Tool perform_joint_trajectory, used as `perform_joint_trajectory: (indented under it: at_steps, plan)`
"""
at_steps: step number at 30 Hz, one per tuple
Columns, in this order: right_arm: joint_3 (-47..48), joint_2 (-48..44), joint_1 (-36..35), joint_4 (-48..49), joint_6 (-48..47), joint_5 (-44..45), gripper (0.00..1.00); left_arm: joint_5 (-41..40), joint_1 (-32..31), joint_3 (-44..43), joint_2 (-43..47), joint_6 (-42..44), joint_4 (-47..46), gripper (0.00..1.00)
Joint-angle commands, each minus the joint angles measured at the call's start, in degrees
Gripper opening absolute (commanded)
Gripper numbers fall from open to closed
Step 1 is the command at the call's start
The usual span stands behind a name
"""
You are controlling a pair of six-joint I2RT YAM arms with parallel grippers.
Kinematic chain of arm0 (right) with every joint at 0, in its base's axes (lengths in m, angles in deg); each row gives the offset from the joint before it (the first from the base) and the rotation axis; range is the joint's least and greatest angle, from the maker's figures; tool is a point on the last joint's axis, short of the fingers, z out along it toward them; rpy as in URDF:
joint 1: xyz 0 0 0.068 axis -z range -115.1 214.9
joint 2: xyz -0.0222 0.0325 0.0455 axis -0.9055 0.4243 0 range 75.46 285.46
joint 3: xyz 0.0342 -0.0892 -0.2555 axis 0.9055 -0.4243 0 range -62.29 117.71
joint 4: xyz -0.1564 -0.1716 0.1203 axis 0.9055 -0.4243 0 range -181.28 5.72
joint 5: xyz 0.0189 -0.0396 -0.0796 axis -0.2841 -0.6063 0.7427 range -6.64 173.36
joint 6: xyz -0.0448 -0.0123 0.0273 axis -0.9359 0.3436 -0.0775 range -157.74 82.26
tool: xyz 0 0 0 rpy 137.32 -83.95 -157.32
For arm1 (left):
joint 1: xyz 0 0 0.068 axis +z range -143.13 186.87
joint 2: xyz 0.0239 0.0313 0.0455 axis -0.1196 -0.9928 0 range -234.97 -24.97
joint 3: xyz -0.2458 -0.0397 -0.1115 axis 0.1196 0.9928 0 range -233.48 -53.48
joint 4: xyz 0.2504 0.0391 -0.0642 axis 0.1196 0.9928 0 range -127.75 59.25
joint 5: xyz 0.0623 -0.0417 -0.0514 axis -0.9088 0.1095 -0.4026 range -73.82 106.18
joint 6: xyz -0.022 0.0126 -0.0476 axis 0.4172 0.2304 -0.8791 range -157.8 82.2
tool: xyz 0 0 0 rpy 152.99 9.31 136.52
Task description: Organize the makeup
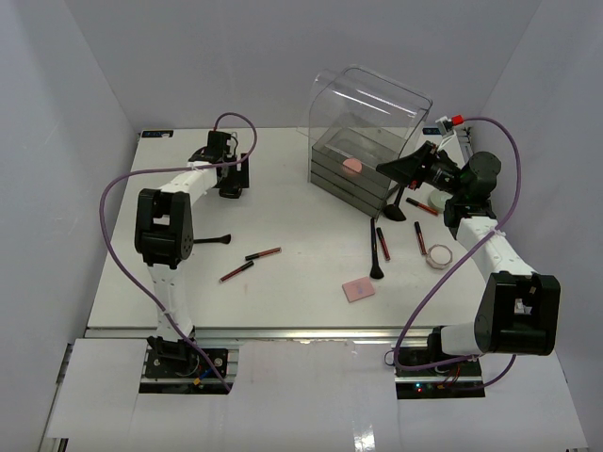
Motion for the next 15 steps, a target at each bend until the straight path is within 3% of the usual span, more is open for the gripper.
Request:
perform_joint_trajectory:
  at_steps: [1,8,15]
  plan:
    - [0.4,-1.8,-0.3,2.9,-0.5,-1.7,0.16,-0.5,0.0,-2.1,-1.5,1.6,0.9,0.98]
    - [0.4,-2.3,-0.3,2.3,-0.7,-1.5,0.16,-1.2,0.0,-1.8,-2.7,1.7,1.1,0.92]
    - [0.1,-3.1,-0.3,2.0,-0.9,-1.4,0.16,-1.9,0.0,-1.0,-1.7,0.7,0.8,0.74]
